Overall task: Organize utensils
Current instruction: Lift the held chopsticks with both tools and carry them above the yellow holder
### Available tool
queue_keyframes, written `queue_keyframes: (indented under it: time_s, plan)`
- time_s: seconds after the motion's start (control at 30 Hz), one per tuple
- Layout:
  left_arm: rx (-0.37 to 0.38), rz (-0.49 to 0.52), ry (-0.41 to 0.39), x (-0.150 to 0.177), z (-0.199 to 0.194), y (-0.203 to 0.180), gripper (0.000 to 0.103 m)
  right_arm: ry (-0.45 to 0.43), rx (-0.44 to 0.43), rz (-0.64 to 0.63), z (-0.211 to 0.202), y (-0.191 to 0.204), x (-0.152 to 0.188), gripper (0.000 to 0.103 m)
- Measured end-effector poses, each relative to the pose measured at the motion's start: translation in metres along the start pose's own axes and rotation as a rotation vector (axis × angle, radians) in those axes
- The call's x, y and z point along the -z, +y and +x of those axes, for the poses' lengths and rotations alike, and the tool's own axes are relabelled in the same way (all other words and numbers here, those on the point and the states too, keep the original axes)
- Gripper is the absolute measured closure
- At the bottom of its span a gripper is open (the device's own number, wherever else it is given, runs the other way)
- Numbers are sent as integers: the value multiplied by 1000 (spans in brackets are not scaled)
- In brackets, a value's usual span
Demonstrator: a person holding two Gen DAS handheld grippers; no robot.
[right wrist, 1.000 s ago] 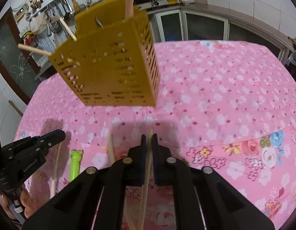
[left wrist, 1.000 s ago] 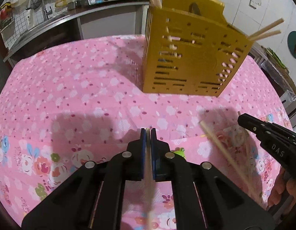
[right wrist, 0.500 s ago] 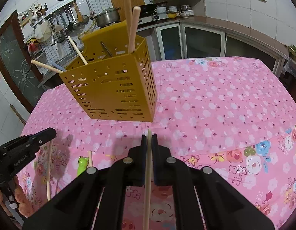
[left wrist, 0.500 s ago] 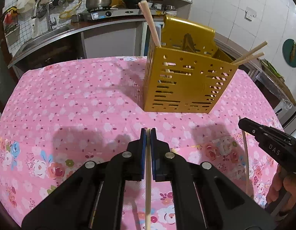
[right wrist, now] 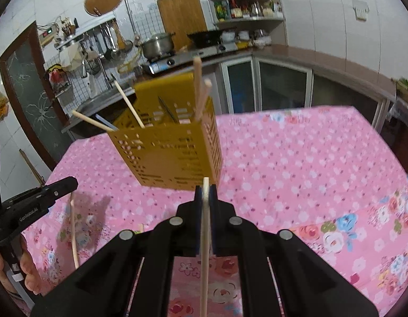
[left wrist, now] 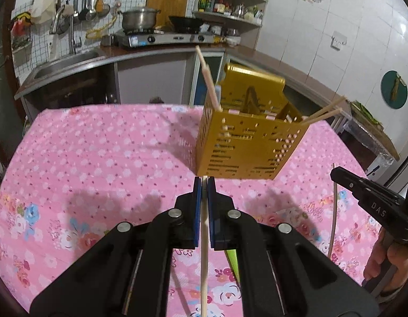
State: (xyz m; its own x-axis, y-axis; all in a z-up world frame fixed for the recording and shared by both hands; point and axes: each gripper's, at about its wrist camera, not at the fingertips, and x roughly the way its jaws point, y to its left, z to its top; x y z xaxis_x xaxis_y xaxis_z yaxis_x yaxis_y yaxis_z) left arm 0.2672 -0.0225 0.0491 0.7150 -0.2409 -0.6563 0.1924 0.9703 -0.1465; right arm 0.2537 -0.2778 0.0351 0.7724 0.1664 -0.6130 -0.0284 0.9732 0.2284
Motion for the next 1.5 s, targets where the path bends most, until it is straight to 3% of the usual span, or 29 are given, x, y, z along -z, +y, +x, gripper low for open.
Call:
queue_keyframes:
  time_s: [0.3, 0.93, 1.5]
  plan:
    - [15, 14, -108, -8, -34, -3, 100, -68, 0, -19, -29, 4, -8, 98]
    - [24, 52, -253, -32, -83, -13, 100, -220, 6, -42, -75, 13, -36, 98]
    - [19, 36, -369, -116, -117, -25, 100, -326, -20, -84, -109, 38, -104, 98]
